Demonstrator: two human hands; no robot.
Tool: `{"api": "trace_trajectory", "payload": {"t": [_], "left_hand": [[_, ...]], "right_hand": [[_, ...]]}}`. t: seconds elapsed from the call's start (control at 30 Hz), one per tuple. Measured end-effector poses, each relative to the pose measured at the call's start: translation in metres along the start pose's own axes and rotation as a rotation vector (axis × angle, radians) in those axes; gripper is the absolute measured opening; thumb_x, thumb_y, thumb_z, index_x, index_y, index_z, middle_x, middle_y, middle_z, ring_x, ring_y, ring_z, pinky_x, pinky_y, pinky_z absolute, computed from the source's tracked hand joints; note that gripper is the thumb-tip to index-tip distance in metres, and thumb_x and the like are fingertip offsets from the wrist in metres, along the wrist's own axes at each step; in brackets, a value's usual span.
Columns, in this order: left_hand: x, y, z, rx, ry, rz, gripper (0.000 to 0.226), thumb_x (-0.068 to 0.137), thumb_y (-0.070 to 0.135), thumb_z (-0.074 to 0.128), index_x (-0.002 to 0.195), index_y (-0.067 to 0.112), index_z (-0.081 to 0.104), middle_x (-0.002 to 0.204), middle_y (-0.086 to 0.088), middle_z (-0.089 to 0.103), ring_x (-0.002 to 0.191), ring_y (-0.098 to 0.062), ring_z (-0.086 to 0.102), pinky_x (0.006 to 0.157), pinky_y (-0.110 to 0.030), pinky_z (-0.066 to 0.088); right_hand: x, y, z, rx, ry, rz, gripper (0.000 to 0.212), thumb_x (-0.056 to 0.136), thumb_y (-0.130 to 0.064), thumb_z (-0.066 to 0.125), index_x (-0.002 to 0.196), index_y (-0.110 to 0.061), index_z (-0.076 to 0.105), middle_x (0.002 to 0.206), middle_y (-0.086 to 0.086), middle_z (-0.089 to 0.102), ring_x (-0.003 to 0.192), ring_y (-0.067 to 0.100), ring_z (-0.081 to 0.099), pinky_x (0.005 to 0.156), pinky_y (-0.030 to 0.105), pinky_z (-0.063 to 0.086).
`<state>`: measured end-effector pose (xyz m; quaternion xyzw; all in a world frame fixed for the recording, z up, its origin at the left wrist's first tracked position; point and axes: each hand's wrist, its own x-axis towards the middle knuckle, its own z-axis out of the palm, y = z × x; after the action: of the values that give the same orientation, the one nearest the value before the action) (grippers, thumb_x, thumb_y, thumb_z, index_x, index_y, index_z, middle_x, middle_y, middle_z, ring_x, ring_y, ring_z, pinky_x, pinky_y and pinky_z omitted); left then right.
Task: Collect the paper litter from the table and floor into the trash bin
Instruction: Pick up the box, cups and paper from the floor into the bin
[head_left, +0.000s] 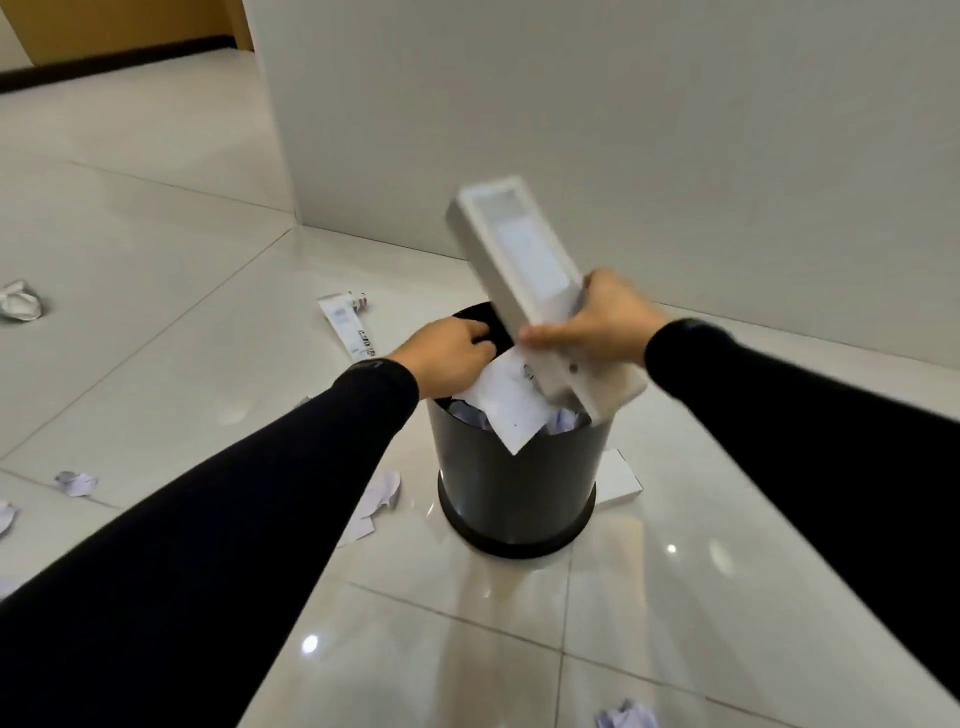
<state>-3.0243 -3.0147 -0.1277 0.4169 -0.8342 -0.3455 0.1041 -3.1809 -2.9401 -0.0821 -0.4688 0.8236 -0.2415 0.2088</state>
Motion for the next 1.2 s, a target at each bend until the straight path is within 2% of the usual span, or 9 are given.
{"api": "trace_trajectory", "payload": {"t": [0.1,0.2,0.3,0.4,0.57,0.73,0.9,1.03,1.2], "left_hand": [[-0.006,-0.009,-0.001,0.074,0.189,-0.007,0.027,0.09,0.017,0.039,0.095,0.008,0.064,0.098,-0.011,0.067,0.092,-0.031,0.059,0.073,-0.032,0.044],[-0.011,-0.015,-0.002,0.118,0.328,-0.015,0.023,0.088,0.021,0.041,0.09,0.012,0.062,0.089,-0.008,0.068,0.084,-0.028,0.059,0.068,-0.03,0.042],[-0.013,-0.009,0.003,0.161,0.253,0.04,0.023,0.088,0.021,0.044,0.092,0.015,0.065,0.095,-0.007,0.07,0.088,-0.027,0.061,0.073,-0.031,0.046],[-0.017,0.0,0.015,0.245,0.176,0.09,0.026,0.087,0.021,0.045,0.1,0.016,0.067,0.104,-0.006,0.07,0.096,-0.025,0.061,0.083,-0.034,0.049],[-0.018,-0.001,0.027,0.268,0.185,0.122,0.025,0.085,0.023,0.047,0.095,0.016,0.068,0.1,-0.009,0.071,0.092,-0.029,0.061,0.08,-0.033,0.049],[-0.017,0.007,0.041,0.266,0.209,0.111,0.029,0.087,0.024,0.046,0.109,0.017,0.065,0.11,-0.007,0.069,0.102,-0.027,0.06,0.08,-0.028,0.04],[-0.017,0.011,0.044,0.284,0.191,0.111,0.032,0.086,0.023,0.047,0.112,0.016,0.063,0.114,-0.01,0.068,0.106,-0.031,0.059,0.089,-0.035,0.046],[-0.016,0.016,0.048,0.241,0.205,0.108,0.035,0.086,0.023,0.045,0.115,0.015,0.063,0.118,-0.008,0.066,0.109,-0.028,0.058,0.089,-0.031,0.043],[-0.008,0.02,0.051,0.189,0.244,0.123,0.033,0.087,0.023,0.046,0.114,0.017,0.063,0.115,-0.005,0.067,0.107,-0.025,0.059,0.087,-0.03,0.043]], "right_hand": [[0.0,0.017,0.036,-0.242,-0.054,-0.021,0.073,0.064,-0.047,0.079,0.119,-0.009,0.048,0.115,0.009,0.057,0.092,0.024,0.056,0.07,0.029,0.043],[-0.002,0.019,0.047,-0.219,-0.033,-0.038,0.059,0.069,-0.04,0.078,0.114,-0.006,0.059,0.108,0.011,0.064,0.086,0.023,0.058,0.071,0.03,0.049],[-0.007,0.02,0.053,-0.478,-0.145,-0.063,0.049,0.075,-0.036,0.073,0.108,0.0,0.065,0.095,0.017,0.066,0.085,0.029,0.063,0.069,0.027,0.049],[-0.016,0.024,0.064,-0.551,-0.243,-0.062,0.04,0.081,-0.025,0.067,0.114,-0.003,0.063,0.11,0.017,0.067,0.099,0.031,0.063,0.082,0.031,0.051],[-0.019,0.041,0.022,-0.534,0.048,-0.111,0.021,0.083,-0.009,0.055,0.095,-0.007,0.073,0.095,0.015,0.072,0.087,0.031,0.067,0.079,0.034,0.056],[-0.029,0.047,0.019,-0.667,-0.013,-0.254,0.025,0.089,-0.022,0.053,0.096,-0.008,0.072,0.1,0.013,0.068,0.089,0.028,0.059,0.07,0.029,0.045],[-0.04,0.07,0.008,-0.481,0.106,-0.305,0.027,0.088,-0.033,0.053,0.102,-0.022,0.074,0.102,0.011,0.053,0.107,0.03,0.045,0.091,0.037,0.041],[-0.08,0.145,0.033,-0.218,0.351,-0.014,0.029,0.087,-0.028,0.054,0.109,-0.016,0.067,0.105,0.014,0.055,0.104,0.03,0.053,0.087,0.03,0.037],[-0.176,0.226,0.138,-0.267,-0.4,0.607,0.083,0.067,-0.063,0.065,0.136,-0.025,0.038,0.135,0.013,0.036,0.126,0.032,0.042,0.101,0.036,0.039]]}}
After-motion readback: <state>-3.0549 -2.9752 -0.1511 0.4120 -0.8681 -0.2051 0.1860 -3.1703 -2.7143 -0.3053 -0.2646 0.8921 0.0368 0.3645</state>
